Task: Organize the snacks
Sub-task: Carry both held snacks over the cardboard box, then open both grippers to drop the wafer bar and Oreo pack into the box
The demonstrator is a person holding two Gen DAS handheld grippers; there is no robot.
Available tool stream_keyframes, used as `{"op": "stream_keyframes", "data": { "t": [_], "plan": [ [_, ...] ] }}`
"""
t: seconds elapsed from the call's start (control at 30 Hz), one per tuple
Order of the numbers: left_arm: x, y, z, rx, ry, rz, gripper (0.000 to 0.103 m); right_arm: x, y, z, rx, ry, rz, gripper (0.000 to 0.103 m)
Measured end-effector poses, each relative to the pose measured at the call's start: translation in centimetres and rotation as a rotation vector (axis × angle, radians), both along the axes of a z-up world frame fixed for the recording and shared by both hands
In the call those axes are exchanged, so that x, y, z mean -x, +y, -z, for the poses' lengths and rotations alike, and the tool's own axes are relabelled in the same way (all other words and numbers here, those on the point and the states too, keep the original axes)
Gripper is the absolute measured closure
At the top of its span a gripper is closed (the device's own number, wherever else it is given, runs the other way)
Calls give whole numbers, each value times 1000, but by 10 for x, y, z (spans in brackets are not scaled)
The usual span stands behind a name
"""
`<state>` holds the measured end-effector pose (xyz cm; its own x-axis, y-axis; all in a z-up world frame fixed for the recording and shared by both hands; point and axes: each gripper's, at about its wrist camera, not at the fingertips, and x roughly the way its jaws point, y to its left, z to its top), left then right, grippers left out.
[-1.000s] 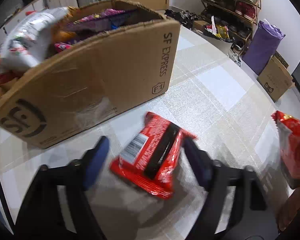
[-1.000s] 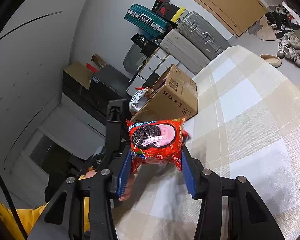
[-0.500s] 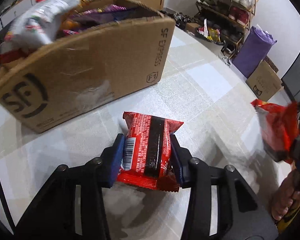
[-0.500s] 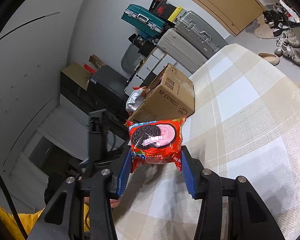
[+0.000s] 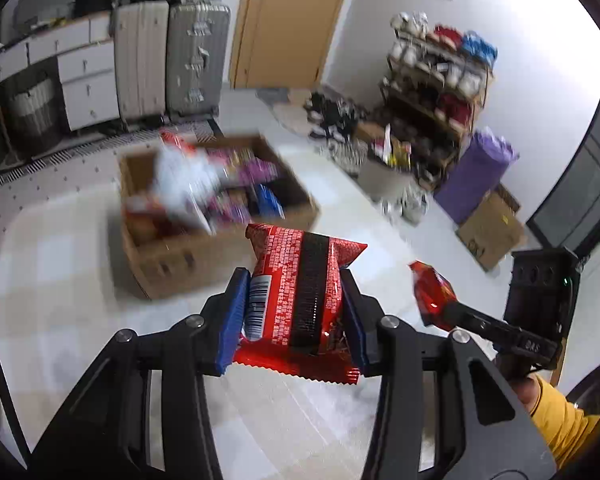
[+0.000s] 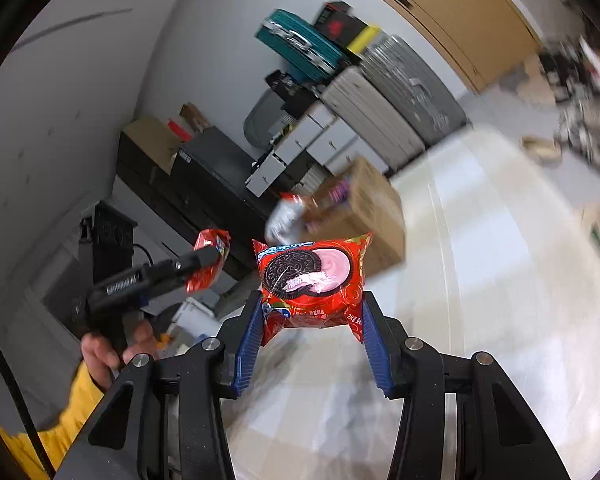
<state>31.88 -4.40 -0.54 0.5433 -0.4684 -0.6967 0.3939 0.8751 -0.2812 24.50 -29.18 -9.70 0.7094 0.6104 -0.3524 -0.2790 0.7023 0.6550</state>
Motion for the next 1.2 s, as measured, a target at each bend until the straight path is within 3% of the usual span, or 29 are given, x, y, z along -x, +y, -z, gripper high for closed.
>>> {"op": "stream_keyframes", "data": {
  "t": [0.27, 0.37, 0.5, 0.67, 0.8, 0.87, 1.2],
  "plan": [
    [-68, 36, -105, 39, -66, -73, 62, -77, 23, -98, 127, -62, -20, 56],
    [-103, 41, -132, 25, -64, -85, 62, -105, 37, -118, 215, -71, -22, 56],
    [-159, 29, -146, -15, -37, -101, 62, -139, 56, -124, 322, -55, -37, 56],
    [-219, 7, -129, -85, 12, -102, 62, -173, 78, -102, 407, 8, -83, 56],
    [-252, -14, -99, -143, 32, -100, 62, -195, 92, -74, 447, 66, -126, 56],
    [-266, -20, -88, -138, 61, -90, 62, -202, 101, -60, 492, 85, -149, 56],
    [-278, -57, -36, -127, 120, -39, 62, -205, 115, -11, 573, 142, -209, 56]
  ]
}}
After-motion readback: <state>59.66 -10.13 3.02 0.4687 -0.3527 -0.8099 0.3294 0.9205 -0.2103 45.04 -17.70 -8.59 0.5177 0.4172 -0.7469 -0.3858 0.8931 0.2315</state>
